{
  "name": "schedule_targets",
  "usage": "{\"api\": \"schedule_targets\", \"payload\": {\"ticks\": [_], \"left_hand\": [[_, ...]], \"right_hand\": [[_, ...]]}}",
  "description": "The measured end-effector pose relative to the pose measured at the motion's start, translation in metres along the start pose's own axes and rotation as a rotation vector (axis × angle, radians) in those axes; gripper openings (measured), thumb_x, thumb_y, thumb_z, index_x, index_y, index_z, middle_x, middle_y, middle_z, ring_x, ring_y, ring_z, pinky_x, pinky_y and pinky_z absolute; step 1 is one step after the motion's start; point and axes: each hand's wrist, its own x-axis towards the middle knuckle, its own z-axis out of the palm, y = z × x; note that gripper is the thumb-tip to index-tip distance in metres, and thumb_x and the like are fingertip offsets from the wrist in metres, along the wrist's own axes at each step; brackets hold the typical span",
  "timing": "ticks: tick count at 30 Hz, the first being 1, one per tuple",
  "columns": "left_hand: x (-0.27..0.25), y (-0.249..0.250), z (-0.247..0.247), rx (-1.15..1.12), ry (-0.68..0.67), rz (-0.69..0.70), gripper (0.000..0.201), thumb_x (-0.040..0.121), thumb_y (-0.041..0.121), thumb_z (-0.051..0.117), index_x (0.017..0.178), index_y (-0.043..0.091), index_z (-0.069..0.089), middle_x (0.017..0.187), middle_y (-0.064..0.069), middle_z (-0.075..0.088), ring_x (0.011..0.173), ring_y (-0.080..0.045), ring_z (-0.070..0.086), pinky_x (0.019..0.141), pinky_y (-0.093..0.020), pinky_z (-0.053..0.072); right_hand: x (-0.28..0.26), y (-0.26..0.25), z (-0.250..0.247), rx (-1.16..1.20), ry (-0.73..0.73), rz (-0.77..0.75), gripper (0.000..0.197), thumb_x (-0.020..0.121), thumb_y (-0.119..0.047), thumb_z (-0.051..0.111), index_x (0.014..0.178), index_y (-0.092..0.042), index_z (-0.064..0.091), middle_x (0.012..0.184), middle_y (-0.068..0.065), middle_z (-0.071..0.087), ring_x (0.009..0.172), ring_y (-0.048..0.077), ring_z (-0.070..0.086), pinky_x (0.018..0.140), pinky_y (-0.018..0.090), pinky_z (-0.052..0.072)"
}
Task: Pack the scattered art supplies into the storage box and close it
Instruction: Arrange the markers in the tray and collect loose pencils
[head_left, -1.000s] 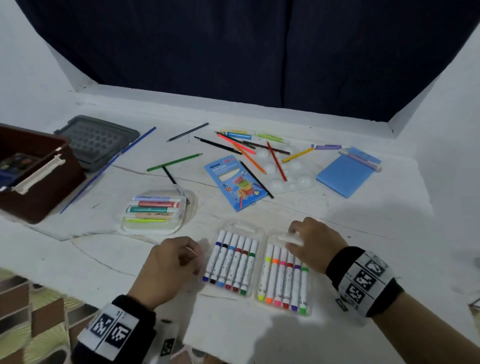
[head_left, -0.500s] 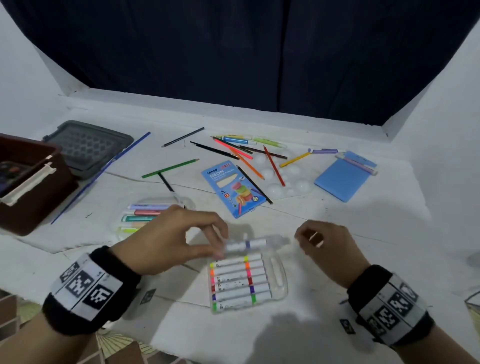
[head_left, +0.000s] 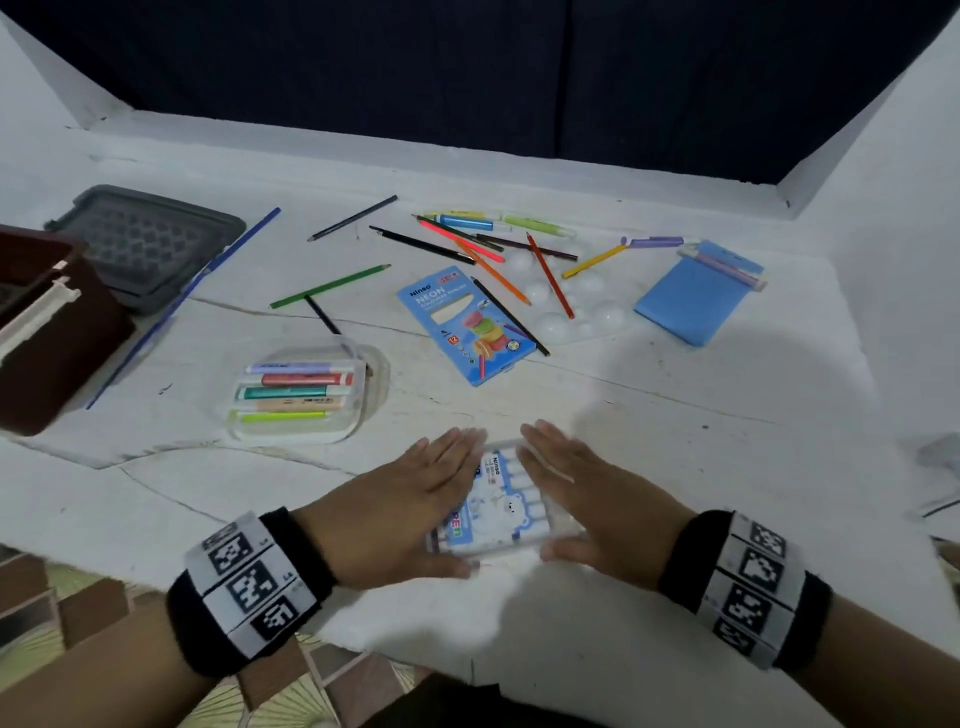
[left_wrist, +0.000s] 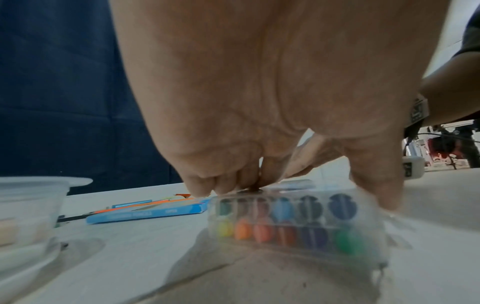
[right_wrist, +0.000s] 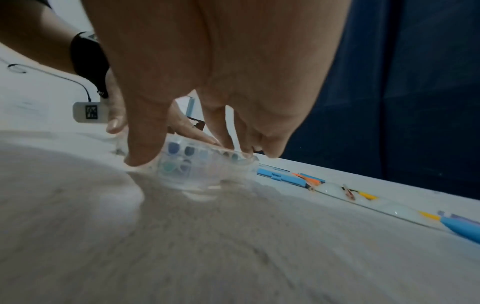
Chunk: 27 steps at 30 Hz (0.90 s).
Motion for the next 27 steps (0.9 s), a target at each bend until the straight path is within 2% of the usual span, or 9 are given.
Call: {"api": "schedule_targets", "payload": {"ticks": [2, 4, 6, 7, 10, 14, 16, 21, 27], "left_hand": [[0.005, -0.003, -0.001, 0.019, 0.019, -0.012, 0.104, 0.09, 0.068, 0.037, 0.155, 0.011, -0.021, 0.162, -0.005, -0.029, 0.149, -0.015, -0.026, 0.122, -0.027, -0.013], [0.01, -0.008, -0.004, 0.006, 0.024, -0.012, 0.103, 0.094, 0.059, 0.047, 0.155, 0.009, -0.02, 0.162, -0.007, -0.029, 0.15, -0.016, -0.025, 0.12, -0.025, -0.014], [0.012, -0.014, -0.007, -0.018, 0.032, 0.014, 0.103, 0.094, 0.055, 0.051, 0.156, 0.008, -0.017, 0.163, -0.008, -0.025, 0.151, -0.017, -0.022, 0.119, -0.024, -0.013], [0.013, -0.017, -0.007, -0.017, 0.039, 0.022, 0.103, 0.093, 0.053, 0.054, 0.156, 0.008, -0.014, 0.164, -0.009, -0.021, 0.152, -0.018, -0.018, 0.122, -0.025, -0.009], [0.013, -0.017, -0.01, 0.024, 0.067, 0.006, 0.104, 0.086, 0.052, 0.062, 0.158, 0.005, 0.003, 0.166, -0.016, 0.005, 0.154, -0.028, 0.008, 0.124, -0.034, 0.019], [0.017, -0.007, -0.015, 0.121, 0.081, -0.013, 0.098, 0.068, 0.05, 0.073, 0.142, -0.006, 0.043, 0.144, -0.028, 0.047, 0.132, -0.039, 0.049, 0.106, -0.041, 0.048], [0.018, -0.007, -0.011, 0.143, 0.111, 0.002, 0.102, 0.067, 0.05, 0.074, 0.143, -0.009, 0.041, 0.144, -0.03, 0.046, 0.132, -0.041, 0.048, 0.109, -0.042, 0.045], [0.014, -0.017, -0.008, 0.046, 0.14, 0.087, 0.105, 0.08, 0.049, 0.067, 0.156, -0.001, 0.013, 0.163, -0.025, 0.01, 0.151, -0.035, 0.016, 0.122, -0.034, 0.017], [0.008, -0.046, -0.01, -0.173, 0.141, 0.152, 0.1, 0.086, 0.056, 0.067, 0.159, 0.012, 0.015, 0.167, -0.009, 0.004, 0.154, -0.018, 0.003, 0.12, -0.02, 0.001]], "right_hand": [[0.008, -0.003, -0.002, -0.063, 0.034, 0.012, 0.097, 0.087, -0.054, 0.061, 0.155, -0.008, 0.009, 0.163, 0.009, -0.004, 0.15, 0.021, -0.008, 0.12, 0.03, -0.003], [0.015, -0.008, -0.003, -0.063, 0.057, 0.054, 0.098, 0.082, -0.056, 0.065, 0.153, -0.006, 0.018, 0.16, 0.012, 0.011, 0.149, 0.026, 0.008, 0.121, 0.036, 0.018], [0.022, -0.015, -0.005, -0.067, 0.074, 0.098, 0.102, 0.074, -0.058, 0.067, 0.15, -0.006, 0.024, 0.151, 0.01, 0.025, 0.137, 0.026, 0.024, 0.11, 0.039, 0.04], [0.025, -0.019, -0.008, -0.088, 0.065, 0.117, 0.104, 0.07, -0.06, 0.066, 0.149, -0.007, 0.025, 0.145, 0.009, 0.029, 0.13, 0.025, 0.028, 0.104, 0.038, 0.044], [0.037, -0.028, -0.019, -0.187, 0.013, 0.178, 0.114, 0.059, -0.071, 0.066, 0.148, -0.011, 0.026, 0.135, 0.006, 0.034, 0.119, 0.022, 0.033, 0.1, 0.035, 0.042], [0.049, -0.037, -0.03, -0.273, -0.052, 0.223, 0.119, 0.052, -0.075, 0.069, 0.144, -0.011, 0.029, 0.131, 0.006, 0.037, 0.118, 0.022, 0.034, 0.098, 0.034, 0.04], [0.05, -0.041, -0.032, -0.275, -0.064, 0.241, 0.119, 0.052, -0.074, 0.071, 0.143, -0.01, 0.03, 0.132, 0.006, 0.037, 0.118, 0.022, 0.034, 0.099, 0.035, 0.039], [0.049, -0.043, -0.028, -0.217, -0.073, 0.299, 0.125, 0.055, -0.074, 0.072, 0.15, -0.013, 0.018, 0.14, 0.004, 0.029, 0.124, 0.02, 0.031, 0.106, 0.032, 0.036], [0.045, -0.044, -0.027, 0.023, -0.054, 0.275, 0.123, 0.064, -0.069, 0.073, 0.154, -0.015, 0.01, 0.159, 0.0, 0.012, 0.143, 0.015, 0.018, 0.118, 0.025, 0.019]]}}
